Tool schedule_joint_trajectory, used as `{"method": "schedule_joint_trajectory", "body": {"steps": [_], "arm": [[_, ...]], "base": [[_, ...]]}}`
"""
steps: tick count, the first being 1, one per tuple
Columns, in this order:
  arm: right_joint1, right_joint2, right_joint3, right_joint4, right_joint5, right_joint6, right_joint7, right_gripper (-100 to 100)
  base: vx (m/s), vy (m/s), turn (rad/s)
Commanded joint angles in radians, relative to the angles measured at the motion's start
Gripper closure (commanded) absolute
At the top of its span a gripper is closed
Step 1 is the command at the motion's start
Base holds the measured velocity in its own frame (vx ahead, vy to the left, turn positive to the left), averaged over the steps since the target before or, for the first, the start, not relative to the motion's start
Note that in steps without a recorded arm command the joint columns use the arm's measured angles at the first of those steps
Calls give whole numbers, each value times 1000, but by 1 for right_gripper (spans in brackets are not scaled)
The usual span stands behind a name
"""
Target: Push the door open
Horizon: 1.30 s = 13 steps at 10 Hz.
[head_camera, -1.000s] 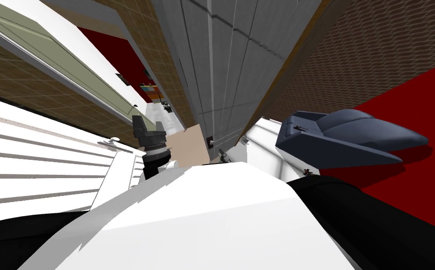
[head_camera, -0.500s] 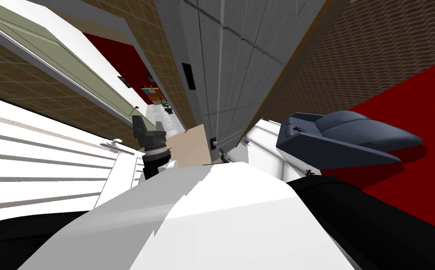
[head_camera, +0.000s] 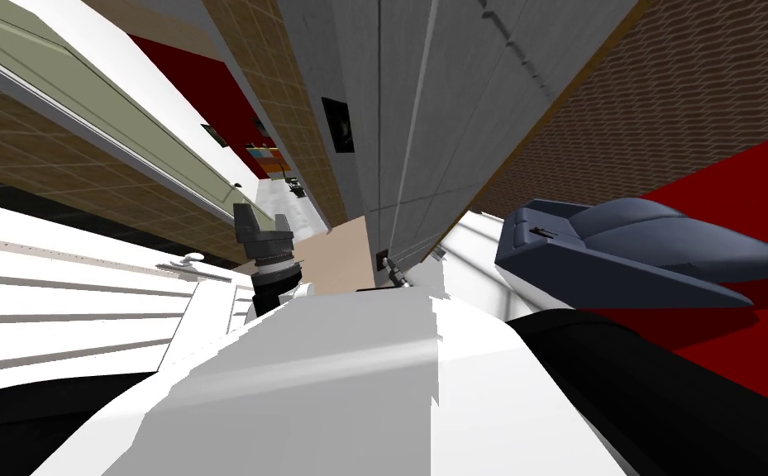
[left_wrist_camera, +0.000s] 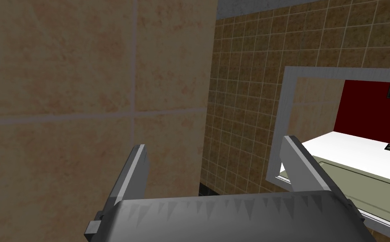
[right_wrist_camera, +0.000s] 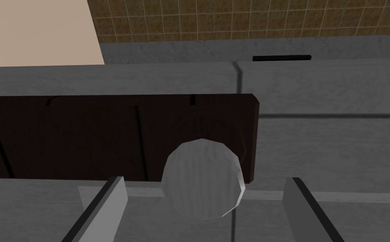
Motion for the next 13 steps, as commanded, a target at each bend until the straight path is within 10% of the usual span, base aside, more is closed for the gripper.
{"method": "schedule_joint_trajectory", "body": {"steps": [1,6,7,13], "arm": [[1,0,0,0,0,-1,0,100],[1,0,0,0,0,-1,0,100],[12,14,-16,-3,-7,-2,6,-100],[-22,32,-17,9,-18,36,14,-100]], "base": [[-8,-2,-7],[-17,-8,0],[-149,-15,-207],[54,71,-7]]}}
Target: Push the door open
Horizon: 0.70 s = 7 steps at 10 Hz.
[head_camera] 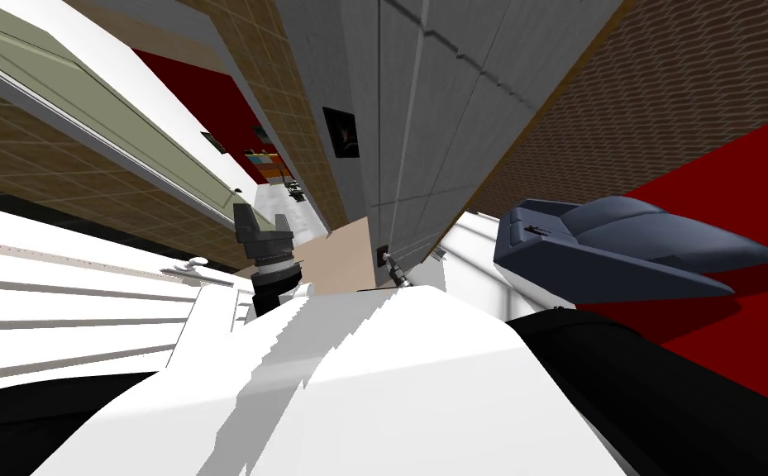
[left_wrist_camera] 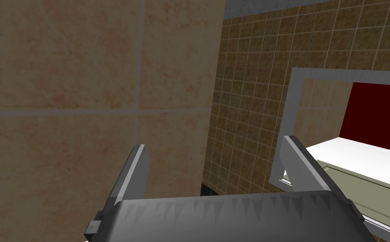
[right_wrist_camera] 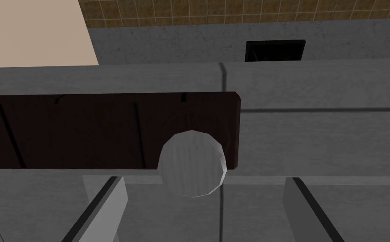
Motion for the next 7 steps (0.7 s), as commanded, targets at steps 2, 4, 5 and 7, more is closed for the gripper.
{"method": "schedule_joint_trajectory", "body": {"steps": [2,4,5,7], "arm": [[-20,8,0,4,-6,25,2,-100],[-15,6,1,2,-4,18,2,100],[-15,6,1,2,-4,18,2,100],[-15,6,1,2,-4,18,2,100]], "base": [[212,70,43],[35,15,1],[-15,-11,15],[-18,-8,-6]]}}
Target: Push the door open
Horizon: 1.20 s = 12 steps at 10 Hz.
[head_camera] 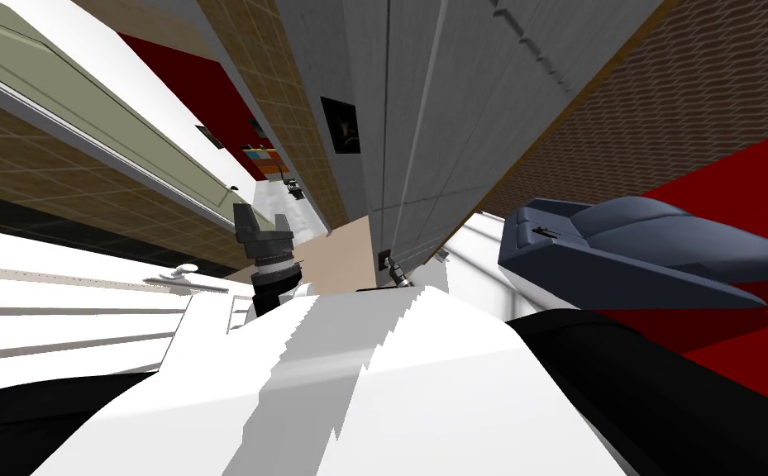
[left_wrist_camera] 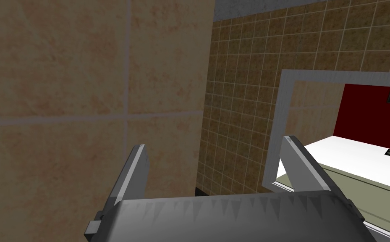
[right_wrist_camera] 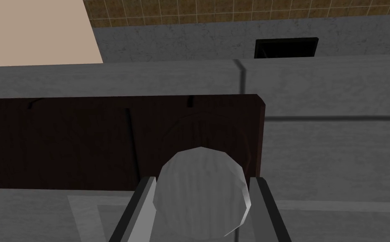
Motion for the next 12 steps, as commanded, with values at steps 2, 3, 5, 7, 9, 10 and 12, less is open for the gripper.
{"method": "schedule_joint_trajectory", "body": {"steps": [2,3,5,7,9,10,12], "arm": [[1,0,1,-1,0,-2,-1,100],[-8,2,-13,8,-7,8,7,100],[-19,6,-27,15,-16,14,13,100],[-33,12,-45,23,-27,23,22,100],[-57,23,-74,37,-44,37,37,100],[-70,29,-90,45,-54,45,45,100],[-90,41,-115,57,-69,57,58,100]], "base": [[-12,-5,-4],[81,45,-33],[143,96,-55],[163,106,-63],[173,168,-80],[181,195,-143],[168,135,-76]]}}
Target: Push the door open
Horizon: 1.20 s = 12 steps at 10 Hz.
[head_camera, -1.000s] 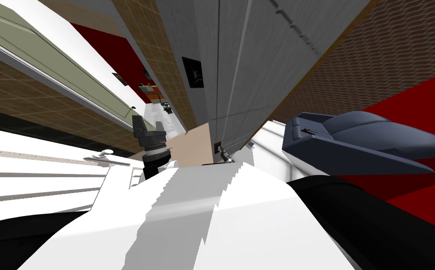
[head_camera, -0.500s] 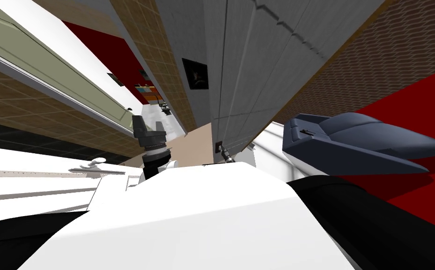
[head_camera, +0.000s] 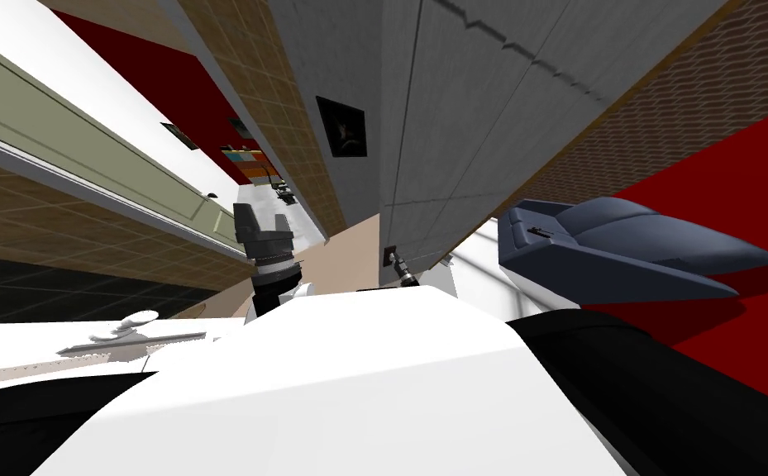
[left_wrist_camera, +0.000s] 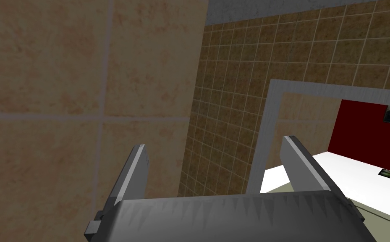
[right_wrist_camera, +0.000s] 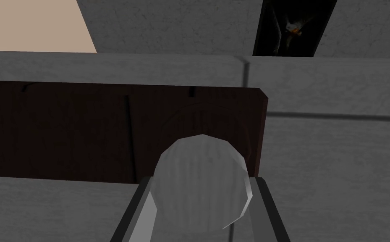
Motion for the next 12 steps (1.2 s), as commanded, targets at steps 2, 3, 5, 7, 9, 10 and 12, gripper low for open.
{"method": "schedule_joint_trajectory", "body": {"steps": [2,3,5,7,9,10,12], "arm": [[-37,17,-53,12,-29,29,20,100],[-51,27,-70,20,-40,38,29,100],[-78,49,-103,36,-60,54,46,100],[-47,29,-86,17,-50,41,29,-100],[-29,30,-80,5,-48,33,21,-100],[-16,35,-76,-3,-46,28,16,-100],[-10,38,-73,-11,-45,31,14,-100]], "base": [[190,165,-142],[190,196,-146],[164,177,-116],[-154,27,-50],[-235,-14,-14],[-248,11,-40],[-173,26,-26]]}}
